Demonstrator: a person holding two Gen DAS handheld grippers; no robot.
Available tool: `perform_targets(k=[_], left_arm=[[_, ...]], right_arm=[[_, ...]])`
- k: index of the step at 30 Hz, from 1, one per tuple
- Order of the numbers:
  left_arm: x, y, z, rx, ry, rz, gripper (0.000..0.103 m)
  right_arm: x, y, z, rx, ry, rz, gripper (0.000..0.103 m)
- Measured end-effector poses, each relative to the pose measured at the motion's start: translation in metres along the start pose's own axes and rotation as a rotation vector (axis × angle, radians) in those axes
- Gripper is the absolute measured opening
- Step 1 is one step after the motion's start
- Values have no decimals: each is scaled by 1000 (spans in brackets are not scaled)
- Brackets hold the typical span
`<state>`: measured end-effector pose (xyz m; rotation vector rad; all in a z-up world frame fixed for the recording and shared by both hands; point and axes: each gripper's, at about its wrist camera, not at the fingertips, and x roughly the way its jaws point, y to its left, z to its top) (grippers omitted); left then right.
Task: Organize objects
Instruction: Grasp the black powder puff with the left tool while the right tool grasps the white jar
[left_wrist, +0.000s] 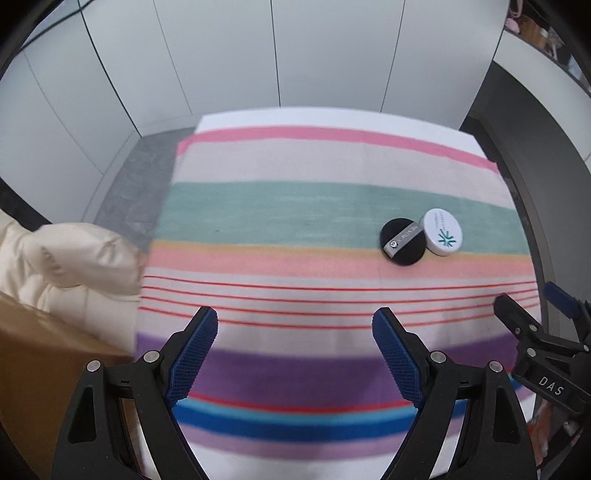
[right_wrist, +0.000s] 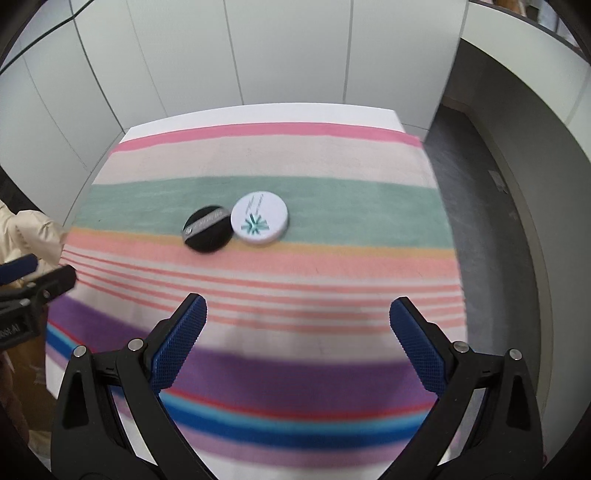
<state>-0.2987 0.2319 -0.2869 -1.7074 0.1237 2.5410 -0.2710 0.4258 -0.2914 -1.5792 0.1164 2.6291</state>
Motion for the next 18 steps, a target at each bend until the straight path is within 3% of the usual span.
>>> perform_targets(k=[5, 13, 15, 16, 18], left_arm=[[41, -7, 6, -9, 35, -1, 87], [77, -16, 13, -38, 62, -53, 87], [81, -20, 14, -31, 64, -63, 87], [83, -22, 14, -32, 64, -69, 87], [86, -26, 15, -40, 72, -89, 87]], right_arm=[[44, 11, 18, -42, -9, 40, 101], [94, 21, 36, -74, 1, 19, 93], [97, 21, 37, -84, -21, 28, 81], [97, 21, 37, -94, -33, 64, 57], [93, 19, 38, -106, -62, 71, 58]])
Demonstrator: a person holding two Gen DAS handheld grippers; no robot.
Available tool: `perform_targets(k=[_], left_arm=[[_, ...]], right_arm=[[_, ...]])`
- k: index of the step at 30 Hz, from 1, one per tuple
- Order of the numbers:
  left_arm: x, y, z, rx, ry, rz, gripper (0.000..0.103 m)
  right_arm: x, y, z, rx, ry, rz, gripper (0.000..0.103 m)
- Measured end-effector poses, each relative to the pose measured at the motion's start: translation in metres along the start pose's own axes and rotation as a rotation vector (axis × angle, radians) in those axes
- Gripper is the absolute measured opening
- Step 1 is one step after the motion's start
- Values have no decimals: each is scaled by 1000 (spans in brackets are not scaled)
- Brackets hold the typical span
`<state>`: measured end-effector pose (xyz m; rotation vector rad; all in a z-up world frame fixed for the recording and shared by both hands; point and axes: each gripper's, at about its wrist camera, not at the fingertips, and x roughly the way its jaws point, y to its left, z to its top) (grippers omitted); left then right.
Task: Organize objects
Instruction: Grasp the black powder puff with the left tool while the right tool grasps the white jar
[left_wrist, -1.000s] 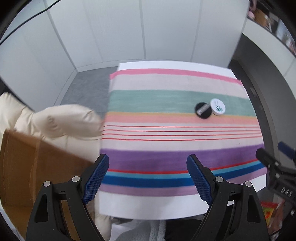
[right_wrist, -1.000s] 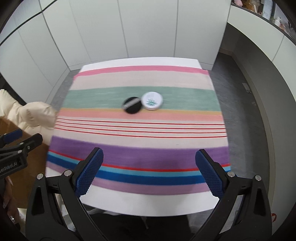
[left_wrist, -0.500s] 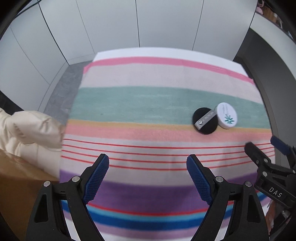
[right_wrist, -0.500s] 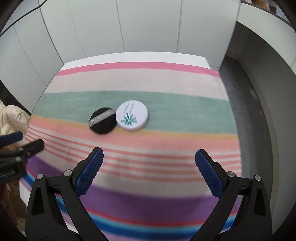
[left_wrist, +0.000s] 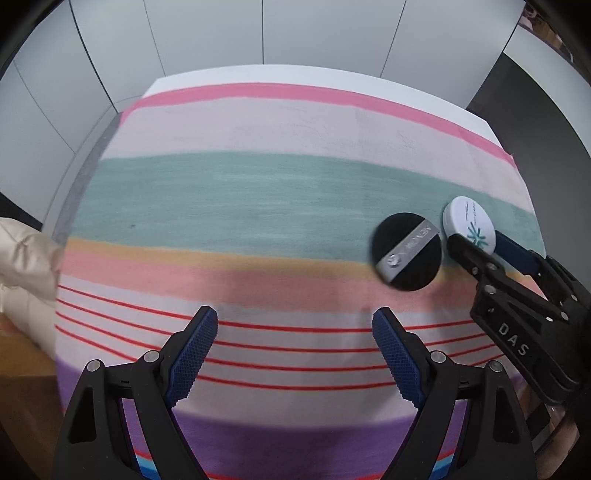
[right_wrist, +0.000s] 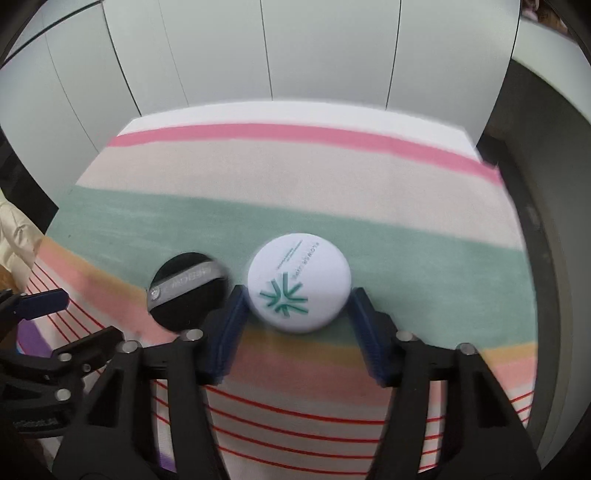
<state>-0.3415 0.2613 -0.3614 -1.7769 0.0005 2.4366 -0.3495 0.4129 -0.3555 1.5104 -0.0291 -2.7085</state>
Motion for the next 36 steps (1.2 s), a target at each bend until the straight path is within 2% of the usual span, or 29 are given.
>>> perform_targets(k=[3, 8, 12, 13, 14, 15, 16, 19, 28, 30, 31, 36], left_arm=[[5, -10, 1, -3, 10, -32, 87], [8, -35, 6, 26, -14, -49, 87], [14, -57, 16, 39, -40, 2, 85], [15, -60, 19, 32, -55, 14, 79], [13, -61, 20, 25, -73, 13, 59], [11, -63, 21, 23, -85, 8, 45], [9, -64, 22, 28, -84, 11, 42], [3, -64, 25, 32, -102, 43, 42], [-24, -42, 33, -15, -110, 58, 42], [-33, -41, 35, -10, -123, 64, 42], [-39, -41, 36, -5, -130, 64, 42], [-65, -41, 38, 11, -165, 73, 43]], right_arm=[[0, -13, -2, 37, 6, 22, 58], [-6, -32, -9, 71, 15, 4, 58], [-12, -46, -14, 105, 26, -12, 57], [-12, -49, -14, 111, 29, -21, 57], [-12, -52, -14, 117, 32, -17, 57], [-13, -54, -14, 124, 34, -11, 57], [-14, -55, -14, 127, 35, -11, 57], [-17, -57, -14, 116, 32, -14, 57], [-39, -50, -6, 105, 21, -8, 54], [-46, -48, -3, 100, 13, -3, 31], [-50, -48, -1, 99, 13, 11, 5], [-56, -47, 9, 77, 64, -3, 7]])
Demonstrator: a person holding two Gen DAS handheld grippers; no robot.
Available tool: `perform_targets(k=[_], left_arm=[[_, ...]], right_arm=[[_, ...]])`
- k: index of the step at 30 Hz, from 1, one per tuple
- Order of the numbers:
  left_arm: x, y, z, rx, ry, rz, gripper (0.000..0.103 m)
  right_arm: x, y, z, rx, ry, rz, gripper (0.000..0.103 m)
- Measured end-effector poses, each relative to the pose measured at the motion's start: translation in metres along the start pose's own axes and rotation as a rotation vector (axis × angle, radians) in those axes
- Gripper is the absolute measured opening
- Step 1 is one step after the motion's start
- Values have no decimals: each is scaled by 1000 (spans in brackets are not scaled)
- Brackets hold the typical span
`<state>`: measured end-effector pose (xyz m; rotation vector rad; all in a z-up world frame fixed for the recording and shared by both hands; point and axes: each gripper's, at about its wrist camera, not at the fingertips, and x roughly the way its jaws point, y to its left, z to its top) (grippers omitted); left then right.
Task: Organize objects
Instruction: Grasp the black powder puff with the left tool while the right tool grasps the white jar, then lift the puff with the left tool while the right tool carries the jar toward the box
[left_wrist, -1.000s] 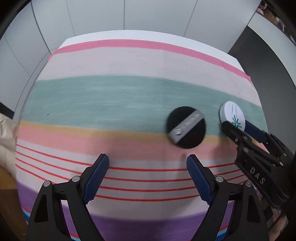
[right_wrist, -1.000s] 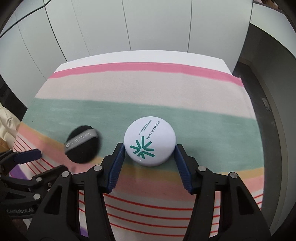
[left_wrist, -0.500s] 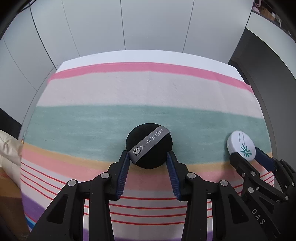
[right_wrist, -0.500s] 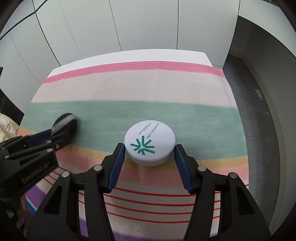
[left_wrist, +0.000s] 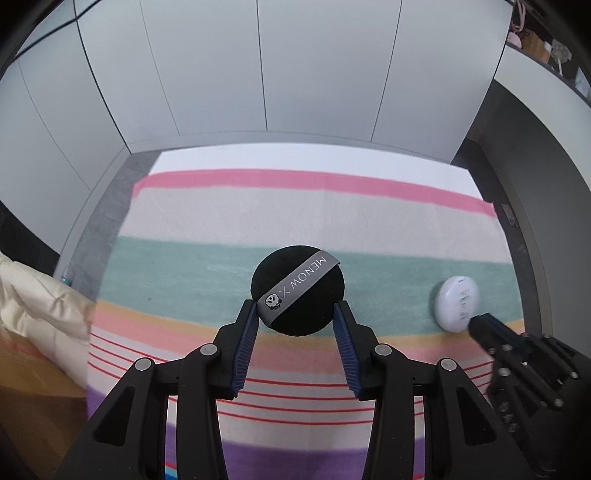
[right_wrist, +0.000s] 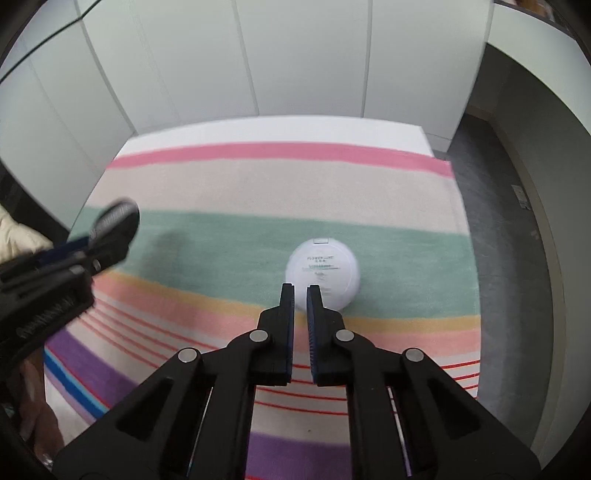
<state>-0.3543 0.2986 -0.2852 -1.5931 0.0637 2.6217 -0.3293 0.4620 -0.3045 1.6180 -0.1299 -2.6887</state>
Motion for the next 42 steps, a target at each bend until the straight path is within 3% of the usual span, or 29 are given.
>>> perform_targets(k=[3, 4, 7, 13, 17, 21, 23, 33, 42], left_arm=[[0, 1, -3, 4, 10, 0, 44], [2, 2, -5, 5, 16, 3, 44], [12, 6, -11, 4, 43, 7, 44], [41, 10, -16, 1, 82, 17, 44], [55, 10, -14, -14, 97, 9, 44], [65, 10, -14, -21, 109, 7, 44], [69, 11, -14, -19, 113, 13, 44], [43, 14, -10, -14, 83, 14, 44], [-29, 25, 11, -9, 7, 18, 44]], right_arm=[[4, 1, -8, -18, 6, -17, 10], [7, 1, -11, -19, 15, -22, 18], [15, -4, -22, -18, 21, -47, 68], [31, -14, -29, -28, -10, -102, 87], [50, -22, -21, 10, -2, -64, 88], [58, -22, -14, 10, -35, -90, 86], [57, -19, -10, -4, -63, -91, 60], [39, -14, -4, 31, -17, -93, 60], [-33, 14, 15, 4, -52, -110, 60]])
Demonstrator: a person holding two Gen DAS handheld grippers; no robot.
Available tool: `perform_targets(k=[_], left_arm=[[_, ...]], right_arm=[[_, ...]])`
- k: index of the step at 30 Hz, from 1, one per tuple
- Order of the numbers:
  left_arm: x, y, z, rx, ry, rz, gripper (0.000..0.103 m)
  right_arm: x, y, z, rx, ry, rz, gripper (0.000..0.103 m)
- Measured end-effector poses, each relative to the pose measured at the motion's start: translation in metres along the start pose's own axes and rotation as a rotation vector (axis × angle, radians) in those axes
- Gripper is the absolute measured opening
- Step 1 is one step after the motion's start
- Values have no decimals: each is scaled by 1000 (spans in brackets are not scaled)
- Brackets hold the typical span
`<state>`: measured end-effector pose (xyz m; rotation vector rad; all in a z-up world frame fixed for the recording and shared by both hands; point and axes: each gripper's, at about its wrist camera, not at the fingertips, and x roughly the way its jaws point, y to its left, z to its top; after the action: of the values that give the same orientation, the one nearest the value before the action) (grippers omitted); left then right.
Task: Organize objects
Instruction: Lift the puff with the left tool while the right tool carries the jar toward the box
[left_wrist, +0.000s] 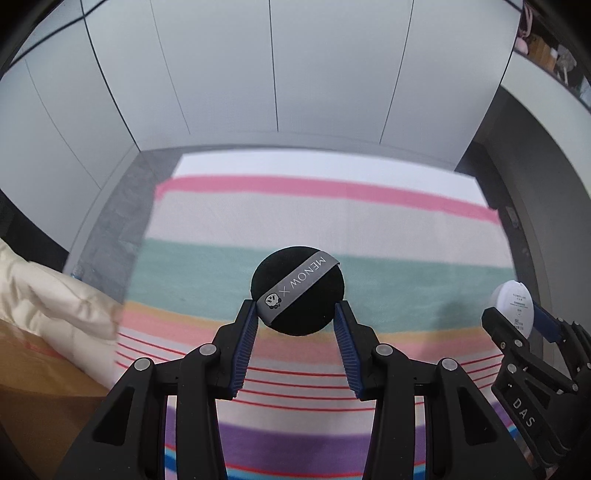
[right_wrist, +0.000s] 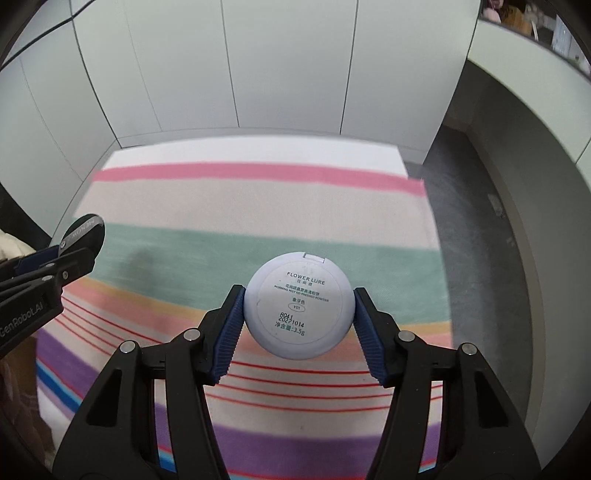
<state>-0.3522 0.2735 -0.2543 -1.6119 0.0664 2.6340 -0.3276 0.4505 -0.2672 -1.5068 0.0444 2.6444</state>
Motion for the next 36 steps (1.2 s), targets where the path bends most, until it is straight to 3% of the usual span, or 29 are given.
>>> perform_targets(k=[8, 16, 23, 36], left_arm=[[-92, 14, 25, -5, -97, -24, 44], [-139, 27, 21, -11, -108, 37, 44], [-158, 39, -5, -6, -78, 46, 44], [-187, 65, -82, -9, -65, 22, 44]], right_arm=[[-86, 12, 37, -14, -82, 9, 60], [-137, 21, 46, -25, -118, 9, 60], [-149, 17, 21, -10, -75, 1, 60], [-180, 13, -55, 15, -35, 24, 60]])
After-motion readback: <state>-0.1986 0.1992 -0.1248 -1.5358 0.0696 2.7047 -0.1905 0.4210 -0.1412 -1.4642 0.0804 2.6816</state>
